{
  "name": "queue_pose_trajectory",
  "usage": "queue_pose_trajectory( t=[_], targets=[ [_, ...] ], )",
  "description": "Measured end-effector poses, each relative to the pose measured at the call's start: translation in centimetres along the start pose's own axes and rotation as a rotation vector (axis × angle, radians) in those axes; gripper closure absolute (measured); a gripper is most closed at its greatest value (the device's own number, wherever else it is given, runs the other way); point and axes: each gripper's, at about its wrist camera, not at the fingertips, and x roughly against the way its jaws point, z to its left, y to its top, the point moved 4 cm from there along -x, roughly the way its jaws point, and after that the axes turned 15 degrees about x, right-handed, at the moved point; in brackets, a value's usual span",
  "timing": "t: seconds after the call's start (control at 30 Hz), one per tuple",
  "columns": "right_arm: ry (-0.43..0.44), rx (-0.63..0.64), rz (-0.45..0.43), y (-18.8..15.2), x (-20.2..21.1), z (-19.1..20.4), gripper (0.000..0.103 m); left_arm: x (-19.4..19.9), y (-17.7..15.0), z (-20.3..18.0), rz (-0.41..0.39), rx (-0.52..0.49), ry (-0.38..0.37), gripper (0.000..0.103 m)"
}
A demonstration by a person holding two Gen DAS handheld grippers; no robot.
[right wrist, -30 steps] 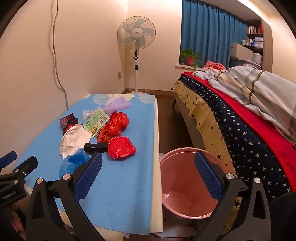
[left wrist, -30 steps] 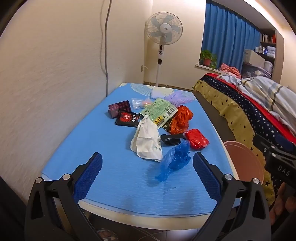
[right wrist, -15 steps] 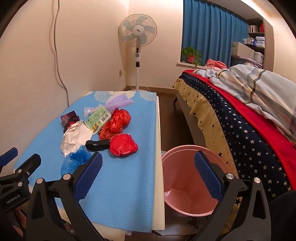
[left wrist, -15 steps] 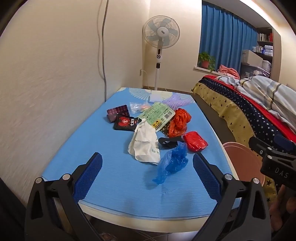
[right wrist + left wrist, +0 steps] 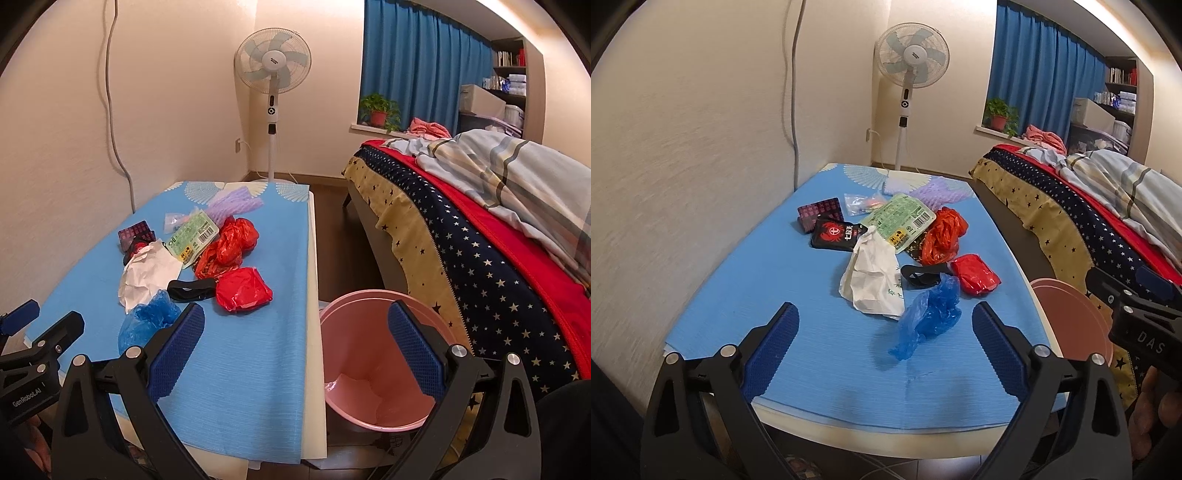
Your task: Collect trash
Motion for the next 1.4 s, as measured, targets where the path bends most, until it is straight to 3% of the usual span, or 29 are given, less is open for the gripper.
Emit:
queue_pose_trajectory(
  t=[1.4],
  targets=[
    [-0.011, -0.003, -0.026, 0.40, 0.39, -0.26, 0.007, 0.31, -0.07, -0.60, 0.003, -0.008, -0.017, 0.013]
  ],
)
